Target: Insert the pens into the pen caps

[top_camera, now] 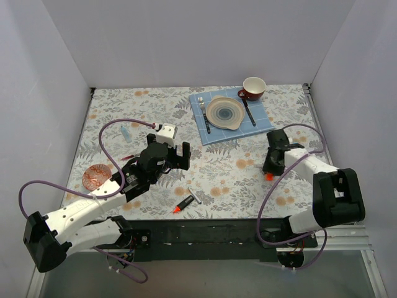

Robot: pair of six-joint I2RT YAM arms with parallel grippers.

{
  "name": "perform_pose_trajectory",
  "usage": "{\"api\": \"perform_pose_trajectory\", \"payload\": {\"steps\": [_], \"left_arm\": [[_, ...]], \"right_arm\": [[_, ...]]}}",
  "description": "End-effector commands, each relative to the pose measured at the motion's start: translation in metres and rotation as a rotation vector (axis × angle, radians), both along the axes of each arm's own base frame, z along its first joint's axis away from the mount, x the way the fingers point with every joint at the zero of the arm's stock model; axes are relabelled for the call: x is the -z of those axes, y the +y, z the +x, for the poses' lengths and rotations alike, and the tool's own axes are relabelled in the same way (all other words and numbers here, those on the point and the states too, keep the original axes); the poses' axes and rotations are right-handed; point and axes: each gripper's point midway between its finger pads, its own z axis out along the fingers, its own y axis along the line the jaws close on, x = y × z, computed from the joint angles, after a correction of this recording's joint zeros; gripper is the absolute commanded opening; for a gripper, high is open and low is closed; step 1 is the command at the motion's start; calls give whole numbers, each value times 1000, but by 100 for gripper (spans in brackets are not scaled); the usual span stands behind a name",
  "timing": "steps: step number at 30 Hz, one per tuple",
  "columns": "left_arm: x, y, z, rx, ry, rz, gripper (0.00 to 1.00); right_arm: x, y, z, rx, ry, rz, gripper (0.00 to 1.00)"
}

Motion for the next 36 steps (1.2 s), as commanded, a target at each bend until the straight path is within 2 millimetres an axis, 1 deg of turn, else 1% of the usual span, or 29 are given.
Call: {"api": "perform_pose_trajectory", "payload": {"steps": [1, 2, 6, 8, 12, 13, 15, 16, 17, 18, 20, 22, 23, 24, 25, 26, 27, 28, 29, 30, 31, 32, 33, 34, 35, 36], "left_arm": [[-25, 4, 1, -19, -54, -27, 98], [-26, 5, 1, -20, -56, -27, 98], [-27, 6, 1, -25, -60, -28, 98], [-29, 7, 2, -31, -63, -29, 98], [-31, 13, 4, -66, -71, -33, 98], [-33, 16, 4, -83, -74, -32, 98], [-37, 25, 6, -139, -82, -44, 98], [-38, 28, 7, -160, -83, -53, 98], [-40, 36, 8, -208, -90, -59, 98], [-41, 40, 7, -262, -67, -122, 98], [-40, 48, 7, -337, -43, -169, 98], [-36, 53, 3, -410, 16, -242, 98], [-38, 55, 1, -434, 38, -271, 98], [-42, 60, -3, -454, 67, -265, 98], [-50, 59, -5, -476, 89, -314, 98], [-57, 61, -7, -483, 98, -329, 98], [-59, 63, -13, -483, 121, -322, 98], [-86, 65, -17, -462, 98, -388, 98], [-96, 64, -20, -435, 90, -410, 98], [-112, 58, -26, -368, 81, -454, 98], [-125, 55, -31, -316, 64, -484, 98], [-143, 60, -41, -262, 21, -515, 98], [-158, 60, -46, -223, -9, -557, 98], [-167, 58, -53, -175, -22, -582, 98], [-179, 67, -62, -159, -55, -619, 98], [-184, 71, -65, -153, -69, -639, 98]], "right_arm": [[-11, 54, 2, -265, -65, 74, 33], [-11, 66, -2, -310, -67, 84, 33], [-17, 91, -5, -410, -85, 103, 34], [-18, 98, -6, -445, -96, 99, 36], [-28, 107, 1, -501, -149, 105, 45], [-31, 111, 8, -529, -183, 108, 48], [-32, 116, 10, -562, -204, 122, 51], [-34, 118, 11, -573, -208, 130, 55], [-36, 121, 11, -593, -209, 136, 57], [-43, 125, 14, -601, -224, 151, 59], [-52, 132, 16, -629, -248, 169, 63], [-71, 142, 19, -676, -307, 199, 64], [-79, 153, 16, -755, -336, 221, 64], [-95, 175, 14, -848, -406, 303, 64], [-102, 192, 6, -926, -432, 343, 64], [-109, 204, 2, -983, -461, 365, 63], [-117, 217, 2, -1047, -506, 372, 63], [-126, 236, -7, -1127, -537, 386, 61], [-128, 248, -10, -1183, -561, 395, 61], [-138, 266, -18, -1306, -621, 432, 60], [-143, 284, -32, -1440, -670, 460, 60], [-138, 296, -41, -1512, -664, 497, 60], [-141, 307, -49, -1575, -663, 536, 60], [-133, 314, -58, -1628, -612, 531, 61], [-135, 327, -54, -1662, -592, 528, 62], [-131, 333, -60, -1705, -566, 542, 63]]}}
